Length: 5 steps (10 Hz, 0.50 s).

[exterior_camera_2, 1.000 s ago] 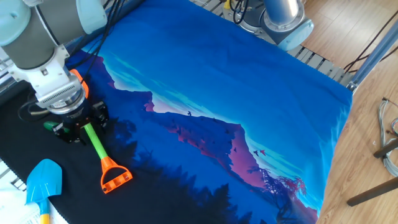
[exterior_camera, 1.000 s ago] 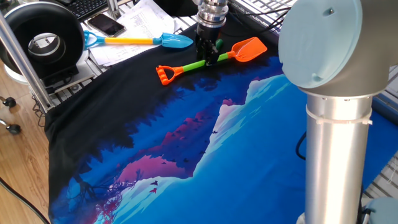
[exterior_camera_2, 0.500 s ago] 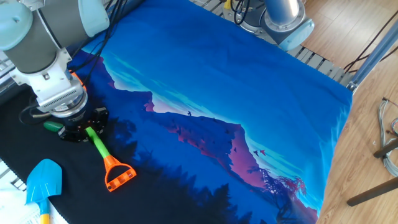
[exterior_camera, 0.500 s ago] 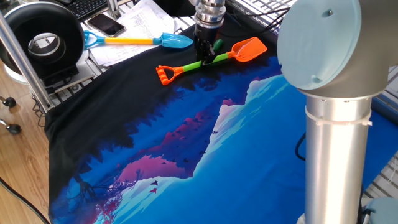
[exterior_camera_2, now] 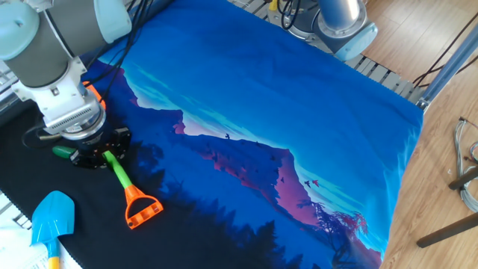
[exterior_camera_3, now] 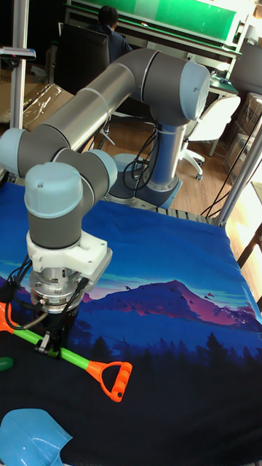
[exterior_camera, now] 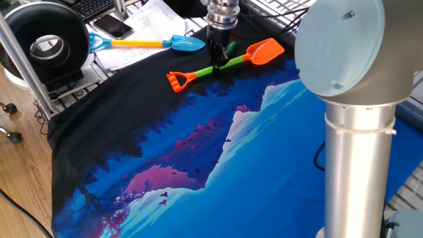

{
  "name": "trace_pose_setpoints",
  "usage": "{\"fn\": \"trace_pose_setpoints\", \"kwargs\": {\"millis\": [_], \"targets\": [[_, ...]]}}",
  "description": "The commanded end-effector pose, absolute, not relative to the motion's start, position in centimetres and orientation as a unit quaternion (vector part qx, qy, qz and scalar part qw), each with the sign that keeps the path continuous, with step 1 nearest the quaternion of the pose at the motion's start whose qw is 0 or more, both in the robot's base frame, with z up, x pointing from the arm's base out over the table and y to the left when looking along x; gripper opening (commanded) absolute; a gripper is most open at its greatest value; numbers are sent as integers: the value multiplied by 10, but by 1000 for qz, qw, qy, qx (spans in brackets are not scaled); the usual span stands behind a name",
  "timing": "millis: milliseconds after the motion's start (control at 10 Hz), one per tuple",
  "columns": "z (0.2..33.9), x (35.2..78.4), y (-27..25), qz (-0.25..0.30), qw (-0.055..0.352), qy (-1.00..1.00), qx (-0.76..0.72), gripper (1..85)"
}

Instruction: Use a shovel to scoop up an object

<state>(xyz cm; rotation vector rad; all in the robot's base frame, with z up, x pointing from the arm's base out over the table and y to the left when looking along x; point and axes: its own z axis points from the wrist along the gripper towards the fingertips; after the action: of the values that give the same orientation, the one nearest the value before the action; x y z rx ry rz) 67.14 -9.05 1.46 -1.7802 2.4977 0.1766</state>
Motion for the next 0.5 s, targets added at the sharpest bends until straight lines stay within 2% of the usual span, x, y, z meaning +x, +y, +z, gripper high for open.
{"fn": "trace_pose_setpoints", "kwargs": {"millis": [0, 200, 400], "targets": [[30, 665, -86, 71, 37, 826, -558, 103], [42, 662, -80, 76, 45, 830, -550, 20], [48, 666, -67, 84, 66, 818, -565, 27]]}}
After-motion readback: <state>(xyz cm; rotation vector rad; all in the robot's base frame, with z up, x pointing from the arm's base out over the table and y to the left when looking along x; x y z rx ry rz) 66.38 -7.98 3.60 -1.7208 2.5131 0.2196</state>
